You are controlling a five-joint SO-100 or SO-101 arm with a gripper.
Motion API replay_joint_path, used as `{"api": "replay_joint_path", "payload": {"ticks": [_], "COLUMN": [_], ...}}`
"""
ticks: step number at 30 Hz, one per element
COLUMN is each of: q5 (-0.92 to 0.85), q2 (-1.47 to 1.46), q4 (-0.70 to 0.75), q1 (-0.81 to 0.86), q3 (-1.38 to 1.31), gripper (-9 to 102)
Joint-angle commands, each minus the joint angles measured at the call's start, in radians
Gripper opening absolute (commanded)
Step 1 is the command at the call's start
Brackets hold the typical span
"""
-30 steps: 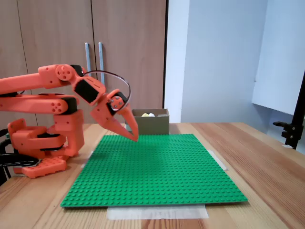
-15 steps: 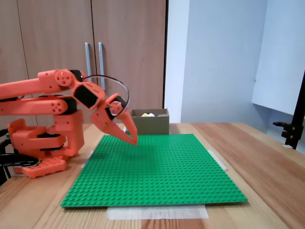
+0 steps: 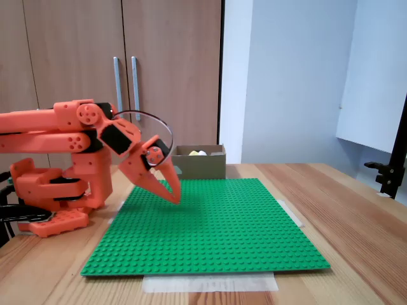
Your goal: Pick the ball and put it in the box.
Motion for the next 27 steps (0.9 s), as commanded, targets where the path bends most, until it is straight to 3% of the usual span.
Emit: {"api": "replay_joint_path", "payload": {"ticks": [1, 27], "q5": [-0.014, -0.038], "q2": [0.009, 0.009], "q4": [-0.018, -0.103], "q1": [-0.002, 0.009], "q3": [0.005, 0.130], "gripper": [-1, -1]}}
